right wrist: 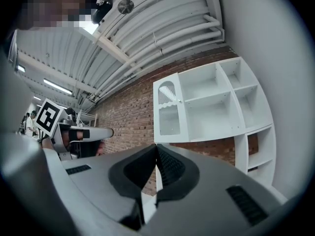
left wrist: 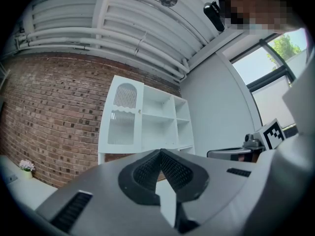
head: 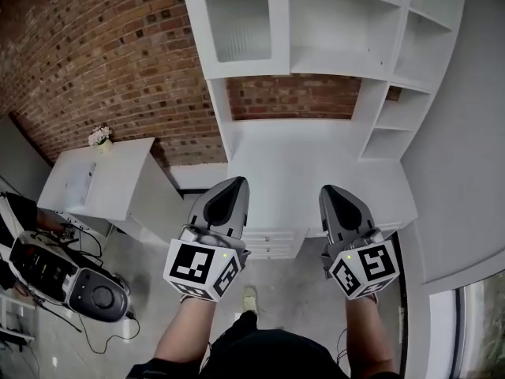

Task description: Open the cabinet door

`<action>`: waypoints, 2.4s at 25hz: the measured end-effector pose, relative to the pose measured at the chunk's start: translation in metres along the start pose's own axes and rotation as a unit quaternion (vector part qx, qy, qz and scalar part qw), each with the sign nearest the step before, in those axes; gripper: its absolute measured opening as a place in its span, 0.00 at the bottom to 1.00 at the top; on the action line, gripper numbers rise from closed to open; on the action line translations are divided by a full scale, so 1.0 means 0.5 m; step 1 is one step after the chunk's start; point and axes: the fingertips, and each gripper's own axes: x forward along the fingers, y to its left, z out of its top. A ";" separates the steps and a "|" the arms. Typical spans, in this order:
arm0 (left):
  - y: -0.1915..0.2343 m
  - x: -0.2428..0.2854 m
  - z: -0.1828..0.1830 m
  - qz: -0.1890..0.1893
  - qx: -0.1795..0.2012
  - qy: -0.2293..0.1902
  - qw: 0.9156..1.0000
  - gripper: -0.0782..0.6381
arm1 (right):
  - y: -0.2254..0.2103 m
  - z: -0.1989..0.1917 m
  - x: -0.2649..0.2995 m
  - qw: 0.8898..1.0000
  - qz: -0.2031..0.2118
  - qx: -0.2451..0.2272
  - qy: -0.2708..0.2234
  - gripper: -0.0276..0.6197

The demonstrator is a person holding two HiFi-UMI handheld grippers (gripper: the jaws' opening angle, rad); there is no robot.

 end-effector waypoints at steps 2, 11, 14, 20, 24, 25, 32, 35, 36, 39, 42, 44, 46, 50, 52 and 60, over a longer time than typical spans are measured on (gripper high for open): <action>0.029 0.040 0.004 -0.010 0.001 -0.006 1.000 0.12 | -0.010 0.004 0.041 1.000 -0.008 -0.006 0.000 0.05; 0.177 0.224 0.044 -0.069 0.019 -0.030 0.997 0.12 | -0.047 0.013 0.240 0.998 -0.057 -0.025 -0.001 0.05; 0.220 0.265 0.055 -0.086 0.022 -0.035 0.995 0.12 | -0.047 0.008 0.298 0.997 -0.069 -0.023 0.000 0.05; 0.283 0.326 0.062 -0.099 0.016 -0.042 0.994 0.12 | -0.044 0.003 0.385 0.997 -0.069 -0.032 0.006 0.05; 0.304 0.367 0.054 -0.096 0.014 -0.039 0.994 0.12 | -0.062 0.009 0.431 0.997 -0.063 -0.041 0.002 0.05; 0.308 0.379 0.054 -0.094 0.016 -0.039 0.995 0.12 | -0.068 0.008 0.443 0.997 -0.058 -0.041 0.001 0.05; 0.327 0.467 0.079 -0.059 0.052 -0.049 0.996 0.12 | -0.127 -0.008 0.523 0.999 -0.012 -0.033 -0.009 0.05; 0.327 0.522 0.116 -0.042 0.087 -0.062 0.993 0.12 | -0.163 0.000 0.556 0.999 0.010 -0.034 -0.013 0.05; 0.328 0.544 0.135 -0.036 0.101 -0.068 0.992 0.12 | -0.175 0.004 0.570 0.999 0.019 -0.035 -0.015 0.05; 0.318 0.607 0.193 -0.026 0.139 -0.084 0.986 0.12 | -0.208 0.023 0.601 0.998 0.038 -0.035 -0.023 0.05; 0.301 0.657 0.239 -0.016 0.171 -0.103 0.980 0.12 | -0.232 0.036 0.622 0.997 0.054 -0.038 -0.032 0.05; 0.292 0.688 0.266 -0.007 0.191 -0.118 0.974 0.12 | -0.248 0.040 0.635 0.996 0.066 -0.038 -0.039 0.05; 0.282 0.716 0.290 0.001 0.211 -0.127 0.969 0.12 | -0.266 0.044 0.645 0.996 0.075 -0.036 -0.044 0.05; 0.268 0.769 0.331 0.018 0.250 -0.132 0.959 0.12 | -0.290 0.052 0.661 0.994 0.094 -0.031 -0.055 0.05; 0.264 0.793 0.349 0.026 0.265 -0.140 0.954 0.12 | -0.301 0.055 0.668 0.993 0.102 -0.029 -0.060 0.05; 0.268 0.865 0.393 0.060 0.304 -0.146 0.940 0.20 | -0.330 0.068 0.694 0.988 0.133 -0.019 -0.075 0.05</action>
